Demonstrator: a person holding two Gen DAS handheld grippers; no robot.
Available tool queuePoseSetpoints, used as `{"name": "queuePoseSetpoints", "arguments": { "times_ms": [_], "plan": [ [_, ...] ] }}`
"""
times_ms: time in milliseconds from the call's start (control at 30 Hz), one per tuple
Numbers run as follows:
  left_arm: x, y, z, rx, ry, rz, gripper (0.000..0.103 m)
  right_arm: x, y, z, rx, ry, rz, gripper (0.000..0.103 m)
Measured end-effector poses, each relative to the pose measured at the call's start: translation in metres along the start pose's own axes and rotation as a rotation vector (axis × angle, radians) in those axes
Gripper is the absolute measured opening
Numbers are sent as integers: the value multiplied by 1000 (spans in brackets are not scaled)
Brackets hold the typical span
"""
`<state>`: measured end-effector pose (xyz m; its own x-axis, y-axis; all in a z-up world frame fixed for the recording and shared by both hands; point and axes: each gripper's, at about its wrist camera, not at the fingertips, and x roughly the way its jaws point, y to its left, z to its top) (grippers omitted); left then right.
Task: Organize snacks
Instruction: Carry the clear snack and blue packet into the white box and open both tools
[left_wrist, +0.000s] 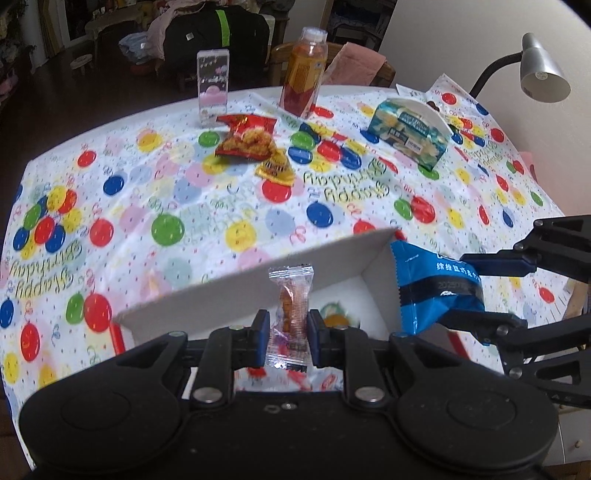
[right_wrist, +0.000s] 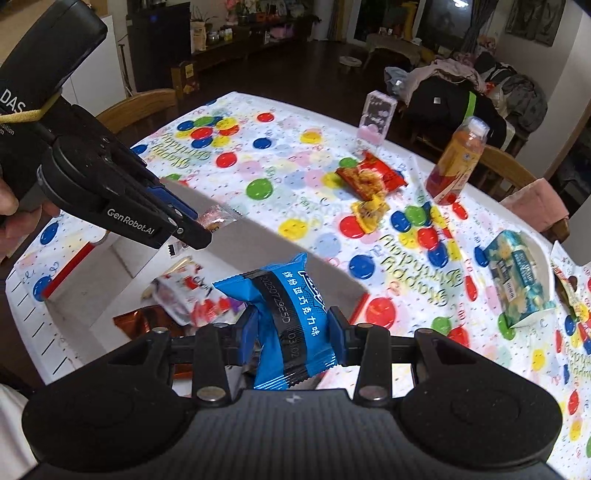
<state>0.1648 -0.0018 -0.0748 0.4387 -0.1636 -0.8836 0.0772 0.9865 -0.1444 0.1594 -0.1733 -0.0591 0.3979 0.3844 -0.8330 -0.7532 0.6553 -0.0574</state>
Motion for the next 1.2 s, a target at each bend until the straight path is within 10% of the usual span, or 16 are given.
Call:
{"name": "queuePoseSetpoints", "arguments": {
  "times_ms": [1200],
  "plan": [
    [36,12,-95,85,166,87,19,64,57,-54,-17,129,-37,41]
  ]
}}
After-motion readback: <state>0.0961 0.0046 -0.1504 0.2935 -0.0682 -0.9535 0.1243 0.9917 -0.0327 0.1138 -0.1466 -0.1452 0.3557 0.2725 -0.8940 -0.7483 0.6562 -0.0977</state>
